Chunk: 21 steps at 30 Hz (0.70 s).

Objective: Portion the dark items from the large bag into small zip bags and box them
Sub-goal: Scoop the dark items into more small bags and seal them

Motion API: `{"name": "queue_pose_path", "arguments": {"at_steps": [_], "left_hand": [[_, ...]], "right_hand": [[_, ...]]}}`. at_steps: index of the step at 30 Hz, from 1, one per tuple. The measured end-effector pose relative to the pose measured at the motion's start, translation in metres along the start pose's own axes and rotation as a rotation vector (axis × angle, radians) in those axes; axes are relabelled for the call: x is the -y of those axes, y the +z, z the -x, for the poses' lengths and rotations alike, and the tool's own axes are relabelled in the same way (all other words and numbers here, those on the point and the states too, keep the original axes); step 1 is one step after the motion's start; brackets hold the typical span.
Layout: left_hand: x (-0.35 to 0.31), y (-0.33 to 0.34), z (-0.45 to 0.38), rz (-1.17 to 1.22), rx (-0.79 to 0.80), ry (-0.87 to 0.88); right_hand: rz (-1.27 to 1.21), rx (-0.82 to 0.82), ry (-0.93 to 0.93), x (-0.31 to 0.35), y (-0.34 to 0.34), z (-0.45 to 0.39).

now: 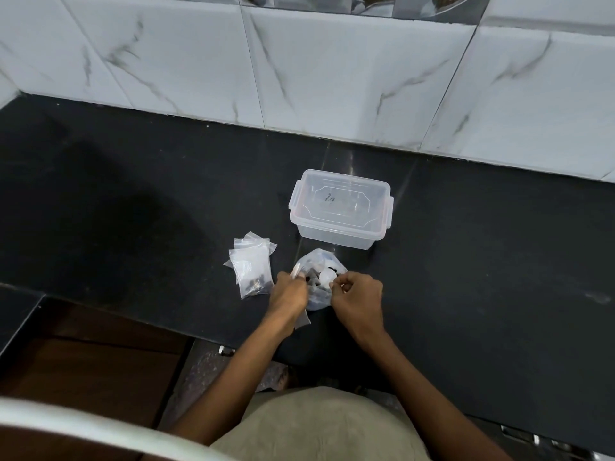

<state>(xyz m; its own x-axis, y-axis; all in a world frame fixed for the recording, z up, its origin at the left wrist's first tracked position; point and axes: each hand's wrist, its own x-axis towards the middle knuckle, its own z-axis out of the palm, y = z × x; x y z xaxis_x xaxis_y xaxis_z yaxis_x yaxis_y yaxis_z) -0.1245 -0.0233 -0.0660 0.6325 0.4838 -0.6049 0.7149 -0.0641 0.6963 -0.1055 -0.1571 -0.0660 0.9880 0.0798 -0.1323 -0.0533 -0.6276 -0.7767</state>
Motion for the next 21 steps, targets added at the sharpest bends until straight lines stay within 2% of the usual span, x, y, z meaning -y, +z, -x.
{"name": "queue_pose_path", "arguments": {"at_steps": [2,5,7,11,14,21], "left_hand": [[-0.001,-0.001,-0.004,0.082,-0.001,-0.018],[-0.001,-0.005,-0.011,0.335,0.091,-0.048],[0.000,-0.008,-0.012,0.464,0.144,-0.060],[-0.001,-0.008,-0.008,0.605,0.228,-0.059],[-0.002,-0.006,-0.007,0.638,0.292,-0.043],[-0.004,-0.014,-0.005,0.612,0.285,-0.026]], "right_hand": [[0.038,0.025,-0.084,-0.001,-0.002,0.001],[0.214,0.150,-0.215,-0.002,-0.003,0.000],[0.318,0.220,-0.206,0.003,-0.006,-0.002],[0.359,0.260,-0.160,0.016,-0.014,-0.005],[0.380,0.259,-0.099,0.017,-0.014,-0.007],[0.367,0.257,-0.013,0.021,-0.014,-0.012]]}}
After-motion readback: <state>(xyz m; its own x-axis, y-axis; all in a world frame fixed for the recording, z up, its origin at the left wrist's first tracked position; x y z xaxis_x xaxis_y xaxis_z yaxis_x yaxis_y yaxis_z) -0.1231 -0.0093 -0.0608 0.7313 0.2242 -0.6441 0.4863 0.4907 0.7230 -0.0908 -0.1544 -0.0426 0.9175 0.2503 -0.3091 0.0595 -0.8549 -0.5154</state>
